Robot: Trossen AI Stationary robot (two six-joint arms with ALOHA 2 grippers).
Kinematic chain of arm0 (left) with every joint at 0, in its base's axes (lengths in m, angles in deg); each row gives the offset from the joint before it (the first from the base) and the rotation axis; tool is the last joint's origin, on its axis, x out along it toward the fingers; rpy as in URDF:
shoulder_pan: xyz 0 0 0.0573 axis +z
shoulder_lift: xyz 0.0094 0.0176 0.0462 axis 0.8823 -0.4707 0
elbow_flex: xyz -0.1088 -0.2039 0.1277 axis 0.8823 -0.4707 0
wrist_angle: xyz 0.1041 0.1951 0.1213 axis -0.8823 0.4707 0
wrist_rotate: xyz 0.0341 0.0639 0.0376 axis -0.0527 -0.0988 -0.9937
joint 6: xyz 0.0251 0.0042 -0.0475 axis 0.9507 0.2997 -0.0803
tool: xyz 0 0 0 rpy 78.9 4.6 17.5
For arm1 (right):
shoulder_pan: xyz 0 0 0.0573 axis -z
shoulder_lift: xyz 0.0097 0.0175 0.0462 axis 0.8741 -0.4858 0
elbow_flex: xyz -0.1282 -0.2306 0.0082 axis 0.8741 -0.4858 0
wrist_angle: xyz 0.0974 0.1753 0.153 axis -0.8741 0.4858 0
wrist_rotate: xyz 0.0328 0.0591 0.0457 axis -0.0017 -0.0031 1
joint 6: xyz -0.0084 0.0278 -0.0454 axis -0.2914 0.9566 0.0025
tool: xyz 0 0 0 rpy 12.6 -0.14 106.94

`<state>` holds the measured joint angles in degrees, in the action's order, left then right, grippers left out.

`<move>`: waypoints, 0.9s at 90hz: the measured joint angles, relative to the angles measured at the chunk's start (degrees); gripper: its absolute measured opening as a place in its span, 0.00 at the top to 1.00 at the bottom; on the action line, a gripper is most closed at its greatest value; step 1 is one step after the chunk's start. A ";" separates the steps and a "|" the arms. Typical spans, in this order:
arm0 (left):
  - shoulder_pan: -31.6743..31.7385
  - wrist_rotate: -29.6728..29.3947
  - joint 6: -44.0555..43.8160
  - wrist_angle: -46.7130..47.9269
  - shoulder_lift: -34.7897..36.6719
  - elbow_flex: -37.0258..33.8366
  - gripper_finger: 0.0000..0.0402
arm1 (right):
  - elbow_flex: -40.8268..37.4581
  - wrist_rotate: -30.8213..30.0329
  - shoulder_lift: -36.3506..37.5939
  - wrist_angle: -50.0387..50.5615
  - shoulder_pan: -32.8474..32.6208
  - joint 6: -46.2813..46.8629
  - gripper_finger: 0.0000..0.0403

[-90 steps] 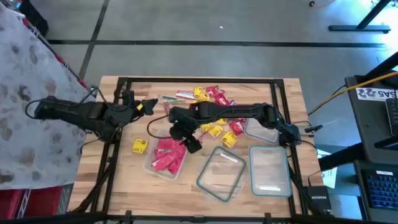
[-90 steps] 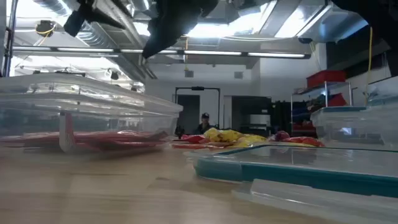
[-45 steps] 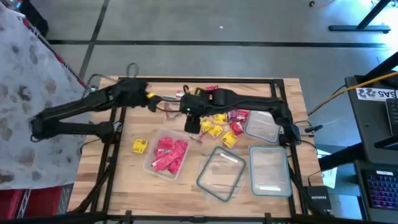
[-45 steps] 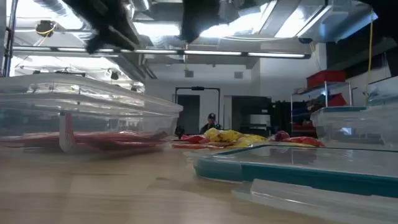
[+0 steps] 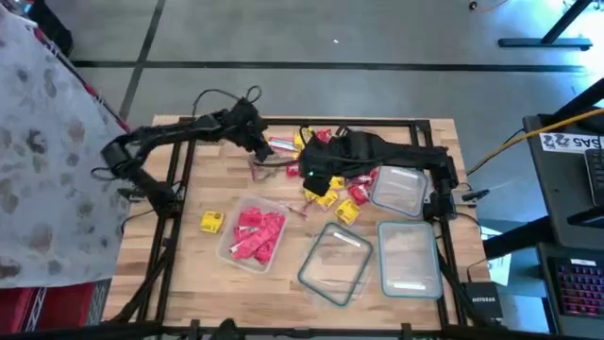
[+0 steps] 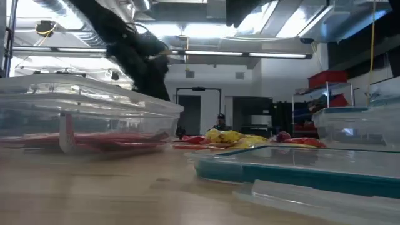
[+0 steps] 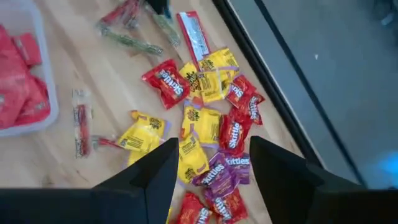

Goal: Sort candy
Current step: Put the red candy strip into the rectangular transparent bin

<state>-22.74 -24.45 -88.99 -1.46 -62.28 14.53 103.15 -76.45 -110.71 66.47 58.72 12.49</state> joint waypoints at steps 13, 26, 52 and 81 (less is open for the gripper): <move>-0.02 -6.90 8.22 0.42 -5.07 6.09 0.60 | 0.00 -0.01 0.00 0.09 -0.02 -0.50 0.54; 0.04 -10.27 14.87 0.45 -9.96 8.57 0.53 | -0.02 0.01 -0.07 0.13 -0.02 -0.12 0.54; -0.11 -14.64 18.72 0.43 -17.76 8.74 0.42 | -0.02 2.21 -0.07 0.18 -0.15 2.75 0.54; -1.97 -17.46 16.64 -0.21 -22.32 9.10 0.56 | -0.02 3.02 -0.09 0.17 -2.37 3.43 0.54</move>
<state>-24.71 -41.91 -72.35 -1.67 -84.60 23.63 103.13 -73.43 -110.80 66.64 56.35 15.92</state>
